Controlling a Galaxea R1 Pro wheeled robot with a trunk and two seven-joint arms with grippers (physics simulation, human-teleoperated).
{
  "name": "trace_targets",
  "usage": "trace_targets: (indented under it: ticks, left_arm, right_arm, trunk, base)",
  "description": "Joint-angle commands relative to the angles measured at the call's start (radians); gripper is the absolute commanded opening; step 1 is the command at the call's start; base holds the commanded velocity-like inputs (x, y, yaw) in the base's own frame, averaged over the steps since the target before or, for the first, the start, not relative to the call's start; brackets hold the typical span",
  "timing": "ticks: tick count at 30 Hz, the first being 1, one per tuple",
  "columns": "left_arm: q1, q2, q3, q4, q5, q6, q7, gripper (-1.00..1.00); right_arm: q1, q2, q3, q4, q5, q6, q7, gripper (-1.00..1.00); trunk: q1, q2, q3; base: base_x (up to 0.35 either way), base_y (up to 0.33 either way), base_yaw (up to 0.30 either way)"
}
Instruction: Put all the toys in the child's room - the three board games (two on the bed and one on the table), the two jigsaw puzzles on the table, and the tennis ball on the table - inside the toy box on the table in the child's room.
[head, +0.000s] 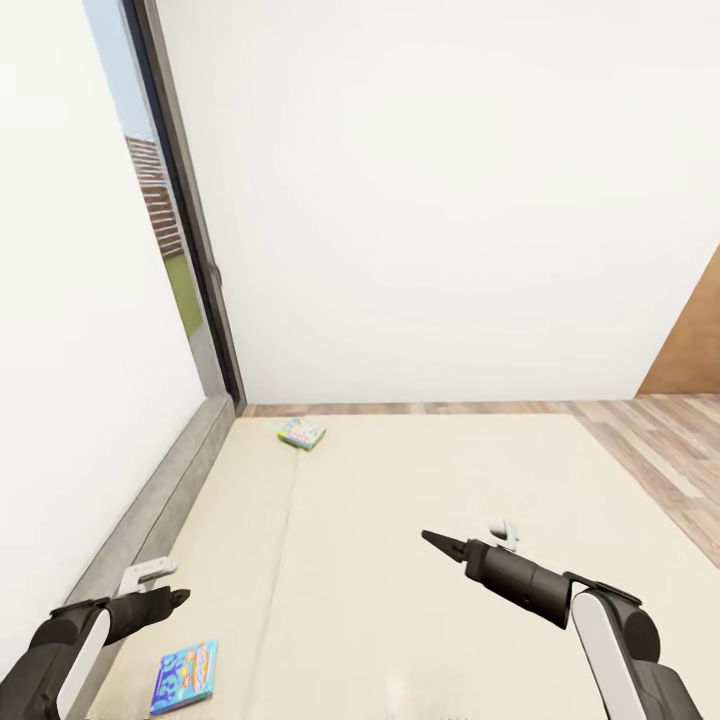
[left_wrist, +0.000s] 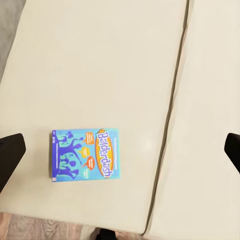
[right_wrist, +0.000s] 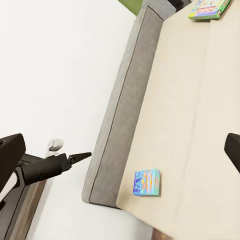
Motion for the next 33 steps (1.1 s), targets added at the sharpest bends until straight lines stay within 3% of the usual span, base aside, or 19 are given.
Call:
trace_targets:
  ticks: [1,33]
  left_arm:
    - [-0.001,0.0,0.002,-0.001,0.005,0.007,-0.002,1.0]
    - [-0.001,0.0,0.002,-0.002,0.009,0.007,-0.003,1.0]
  right_arm:
    - [-0.001,-0.001,-0.002,0.0,0.001,0.006,0.005,1.0]
    - [-0.001,-0.002,-0.002,0.0,0.002,0.009,0.006,1.0]
  trunk:
    - [0.001,-0.002,-0.004]
    - [0.001,-0.002,-0.056]
  base:
    - [0.0,0.0,0.0]
    - [0.0,0.0,0.0]
